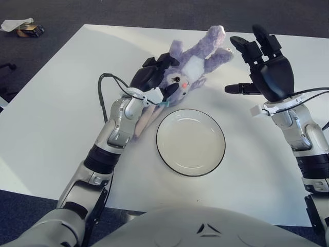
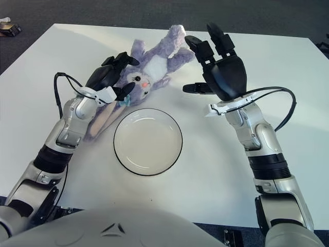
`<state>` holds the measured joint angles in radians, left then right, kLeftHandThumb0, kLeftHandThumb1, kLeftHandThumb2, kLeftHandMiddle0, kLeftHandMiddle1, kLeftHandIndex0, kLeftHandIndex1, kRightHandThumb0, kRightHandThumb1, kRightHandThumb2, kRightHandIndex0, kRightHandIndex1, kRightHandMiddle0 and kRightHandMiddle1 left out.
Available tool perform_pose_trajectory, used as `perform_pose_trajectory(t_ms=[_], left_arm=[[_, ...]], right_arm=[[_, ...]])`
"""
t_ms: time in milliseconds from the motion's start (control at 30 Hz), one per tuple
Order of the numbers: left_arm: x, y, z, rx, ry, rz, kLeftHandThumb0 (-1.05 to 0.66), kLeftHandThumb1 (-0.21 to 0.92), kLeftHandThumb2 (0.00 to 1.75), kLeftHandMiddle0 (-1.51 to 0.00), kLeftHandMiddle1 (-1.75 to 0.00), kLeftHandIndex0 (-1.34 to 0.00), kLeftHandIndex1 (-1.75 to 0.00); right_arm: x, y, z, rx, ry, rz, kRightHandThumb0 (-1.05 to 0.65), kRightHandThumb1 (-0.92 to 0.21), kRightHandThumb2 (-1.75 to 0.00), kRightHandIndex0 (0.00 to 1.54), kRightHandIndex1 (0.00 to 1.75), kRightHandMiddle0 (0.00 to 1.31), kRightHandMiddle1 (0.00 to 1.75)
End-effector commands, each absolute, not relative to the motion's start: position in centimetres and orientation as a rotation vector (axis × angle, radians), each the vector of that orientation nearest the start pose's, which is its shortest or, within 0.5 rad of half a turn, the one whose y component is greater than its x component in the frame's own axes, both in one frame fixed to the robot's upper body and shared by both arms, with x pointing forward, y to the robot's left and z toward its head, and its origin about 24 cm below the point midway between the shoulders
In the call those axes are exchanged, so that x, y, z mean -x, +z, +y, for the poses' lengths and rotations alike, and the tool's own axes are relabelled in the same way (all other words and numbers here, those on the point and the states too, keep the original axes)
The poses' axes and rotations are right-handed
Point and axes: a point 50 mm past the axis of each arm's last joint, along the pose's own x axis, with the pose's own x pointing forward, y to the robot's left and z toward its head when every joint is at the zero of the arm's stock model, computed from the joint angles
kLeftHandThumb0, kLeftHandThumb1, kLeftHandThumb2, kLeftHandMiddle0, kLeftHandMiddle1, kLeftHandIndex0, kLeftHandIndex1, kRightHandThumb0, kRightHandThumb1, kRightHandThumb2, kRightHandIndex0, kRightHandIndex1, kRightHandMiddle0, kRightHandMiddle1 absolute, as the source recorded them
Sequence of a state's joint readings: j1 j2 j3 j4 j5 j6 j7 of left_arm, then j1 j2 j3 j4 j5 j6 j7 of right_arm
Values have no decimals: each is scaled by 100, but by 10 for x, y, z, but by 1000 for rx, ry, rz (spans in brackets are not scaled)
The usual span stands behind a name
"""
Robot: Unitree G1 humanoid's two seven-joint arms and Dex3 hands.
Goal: Put the doll into the plate.
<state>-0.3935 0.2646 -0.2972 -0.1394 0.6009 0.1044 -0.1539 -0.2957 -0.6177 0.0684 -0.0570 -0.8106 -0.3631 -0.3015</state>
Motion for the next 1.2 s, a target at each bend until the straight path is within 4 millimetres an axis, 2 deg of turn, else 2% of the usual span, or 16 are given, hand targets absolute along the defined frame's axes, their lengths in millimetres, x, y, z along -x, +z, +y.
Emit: perform_pose_trajectory(t_ms=[0, 233, 533, 767, 900, 1100, 1167], left_arm=[[-298, 154, 92, -921, -304, -438, -105, 92, 96, -18, -136, 0, -111], [-298, 154, 91, -914, -312, -432, -105, 92, 93, -20, -132, 0, -115], [-299, 151, 92, -915, -316, -434, -105, 92, 93, -21, -120, 0, -104], [-300, 150, 92, -917, -314, -446, -105, 92, 94, -22, -117, 0, -104], [-299, 150, 92, -914, -317, -444, -104, 92, 91, -23, -116, 0, -107], [-298, 149, 91, -905, -317, -452, -99, 92, 87, -24, -118, 0, -117], [-298, 149, 90, -903, -316, -455, -98, 92, 86, -24, -122, 0, -125]], right_arm=[[-284, 182, -186, 1335, -43, -867, -93, -86, -16, 4, 10, 0, 45], [-289, 182, -185, 1347, -14, -867, -93, -88, -17, 7, 11, 0, 55], [-294, 183, -184, 1369, 9, -844, -95, -91, -17, 8, 11, 0, 57], [-297, 185, -178, 1382, 21, -853, -94, -91, -16, 8, 11, 0, 60], [-306, 183, -170, 1399, 69, -874, -91, -90, -15, 8, 11, 0, 66], [-320, 183, -163, 1435, 133, -909, -91, -90, -15, 4, 8, 0, 56], [-325, 184, -161, 1441, 150, -912, -92, -91, -16, 3, 7, 0, 52]])
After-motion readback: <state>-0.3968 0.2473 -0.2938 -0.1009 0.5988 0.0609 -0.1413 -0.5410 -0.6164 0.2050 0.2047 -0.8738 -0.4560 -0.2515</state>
